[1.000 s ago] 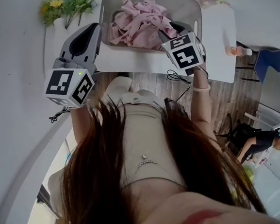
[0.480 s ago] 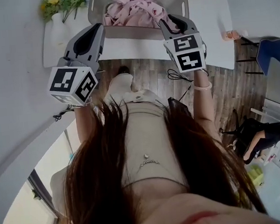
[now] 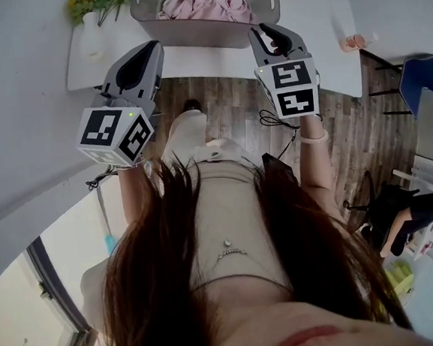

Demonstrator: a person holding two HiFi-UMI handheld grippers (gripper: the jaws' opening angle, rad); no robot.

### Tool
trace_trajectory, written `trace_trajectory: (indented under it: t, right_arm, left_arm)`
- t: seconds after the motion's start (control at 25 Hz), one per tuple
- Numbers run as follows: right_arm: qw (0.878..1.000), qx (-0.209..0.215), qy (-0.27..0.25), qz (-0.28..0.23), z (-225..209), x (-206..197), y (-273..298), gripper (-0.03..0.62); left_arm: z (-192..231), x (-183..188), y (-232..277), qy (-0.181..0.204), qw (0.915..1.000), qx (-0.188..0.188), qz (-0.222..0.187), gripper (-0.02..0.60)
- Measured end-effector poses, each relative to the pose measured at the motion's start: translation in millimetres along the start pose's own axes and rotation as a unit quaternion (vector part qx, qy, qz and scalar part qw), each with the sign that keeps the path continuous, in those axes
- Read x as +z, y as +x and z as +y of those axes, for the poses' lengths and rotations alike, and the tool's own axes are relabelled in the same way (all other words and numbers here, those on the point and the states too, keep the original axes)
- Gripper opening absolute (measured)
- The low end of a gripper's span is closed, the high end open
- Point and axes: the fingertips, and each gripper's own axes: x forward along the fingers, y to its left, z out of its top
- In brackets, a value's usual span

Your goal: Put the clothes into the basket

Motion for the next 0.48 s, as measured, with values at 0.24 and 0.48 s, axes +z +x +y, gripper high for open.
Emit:
trace_trajectory:
  t: [0.24,0.48]
  right_arm:
    - [1.000,-0.001,0.013,-0.015,6.8,-13.4,-32.1,0.071]
    - [0.999,-0.015,0.017,-0.031,12.7,-23.2,-64.9,0.055]
  left_arm:
    - [-27.7,-9.0,-19.8,0.002,1.0000,0.002,0.001,0.006]
    - [-53.2,-16.9,-39.4,0.005,1.0000,-0.002,-0.001,0.006]
